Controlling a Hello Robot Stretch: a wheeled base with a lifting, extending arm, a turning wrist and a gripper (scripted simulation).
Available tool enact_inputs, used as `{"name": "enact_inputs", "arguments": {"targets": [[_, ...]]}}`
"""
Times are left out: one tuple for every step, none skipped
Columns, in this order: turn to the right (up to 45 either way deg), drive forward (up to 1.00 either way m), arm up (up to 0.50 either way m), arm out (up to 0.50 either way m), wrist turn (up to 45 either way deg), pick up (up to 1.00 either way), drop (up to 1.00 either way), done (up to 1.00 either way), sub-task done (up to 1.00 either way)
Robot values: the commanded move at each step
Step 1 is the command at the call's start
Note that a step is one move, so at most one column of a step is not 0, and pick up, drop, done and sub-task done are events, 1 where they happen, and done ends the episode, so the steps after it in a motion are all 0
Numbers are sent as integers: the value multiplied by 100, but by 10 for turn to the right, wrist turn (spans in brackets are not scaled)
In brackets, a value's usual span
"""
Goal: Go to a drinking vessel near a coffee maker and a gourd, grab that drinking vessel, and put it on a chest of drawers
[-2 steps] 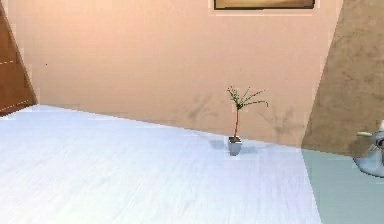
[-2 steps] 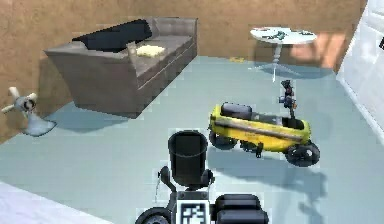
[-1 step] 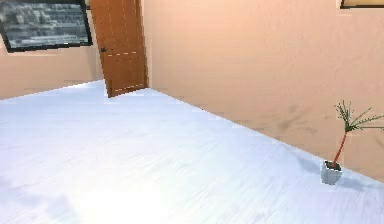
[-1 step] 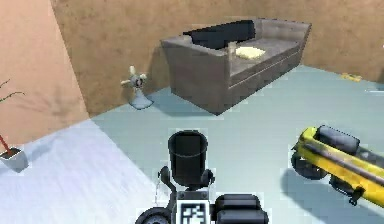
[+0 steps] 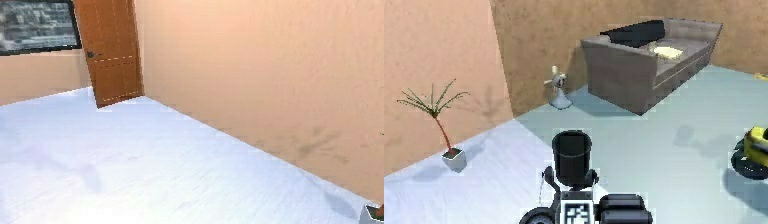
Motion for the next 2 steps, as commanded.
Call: {"name": "enact_inputs", "arguments": {"targets": [[-360,0,0,0,0,0,0,0,0],[-30,0,0,0,0,0,0,0,0]]}}
